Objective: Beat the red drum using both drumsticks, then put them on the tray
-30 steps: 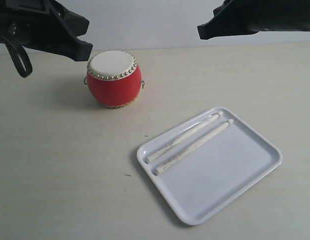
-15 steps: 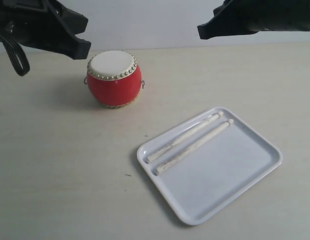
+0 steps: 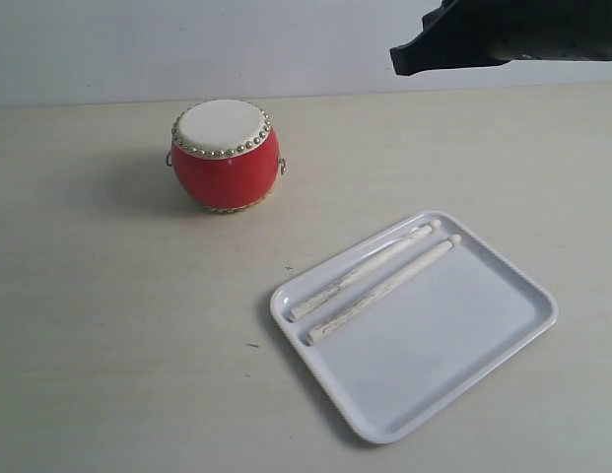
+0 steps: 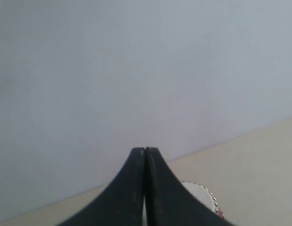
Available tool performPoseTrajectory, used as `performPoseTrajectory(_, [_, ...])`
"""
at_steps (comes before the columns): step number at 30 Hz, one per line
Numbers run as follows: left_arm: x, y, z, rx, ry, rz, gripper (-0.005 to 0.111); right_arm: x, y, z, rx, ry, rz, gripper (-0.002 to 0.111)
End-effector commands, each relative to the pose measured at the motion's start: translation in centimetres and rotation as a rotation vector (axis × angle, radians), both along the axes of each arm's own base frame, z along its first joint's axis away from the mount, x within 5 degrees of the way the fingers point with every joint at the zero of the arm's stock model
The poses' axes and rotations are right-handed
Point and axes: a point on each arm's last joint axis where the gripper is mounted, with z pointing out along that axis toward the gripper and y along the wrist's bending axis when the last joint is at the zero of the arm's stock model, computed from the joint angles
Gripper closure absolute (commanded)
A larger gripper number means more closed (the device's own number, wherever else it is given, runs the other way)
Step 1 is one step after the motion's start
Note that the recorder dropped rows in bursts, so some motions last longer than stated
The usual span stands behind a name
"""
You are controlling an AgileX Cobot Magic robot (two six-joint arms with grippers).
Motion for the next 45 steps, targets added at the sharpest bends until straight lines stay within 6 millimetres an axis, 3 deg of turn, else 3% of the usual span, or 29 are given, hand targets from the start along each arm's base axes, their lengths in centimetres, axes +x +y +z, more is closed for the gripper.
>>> performPoseTrajectory(1, [-3.1,2.2,0.8,-0.032,0.015,0.072,0.106,0.2,-0.1,0.3,0.003,-0.020,-0.009,0.108])
performPoseTrajectory(5, [-5.6,3.9,0.0,-0.075,0.015,0.157,0.106,0.2,-0.1,0.3,0.003,-0.020,-0.009,0.108])
performPoseTrajectory(11, [-9.0,5.4,-3.4,-0.103,-0.018,0.262,0.106,0.2,-0.1,0.3,0.003,-0.020,-0.009,0.108])
performPoseTrajectory(20, [-12.7,6.0,-7.0,-0.134,-0.201,0.325,0.106,0.2,-0.1,0.3,0.003,-0.020,-0.009,0.108])
performPoseTrajectory(28, [-15.2,6.1,-8.3,-0.148,-0.298,0.324,0.106,0.2,-0.1,0.3,0.003,-0.020,-0.009,0.108])
performPoseTrajectory(33, [-16.0,6.1,-9.2,-0.153,-0.329,0.322,0.106,0.2,-0.1,0.3,0.003,-0.020,-0.009,0.108])
performPoseTrajectory(39, [-15.4,6.0,-10.6,-0.145,-0.279,0.325,0.106,0.2,-0.1,0.3,0.003,-0.020,-0.009,0.108])
performPoseTrajectory(45, [-14.0,6.0,-13.8,-0.127,-0.174,0.331,0.106,0.2,-0.1,0.3,0.003,-0.020,-0.009,0.108])
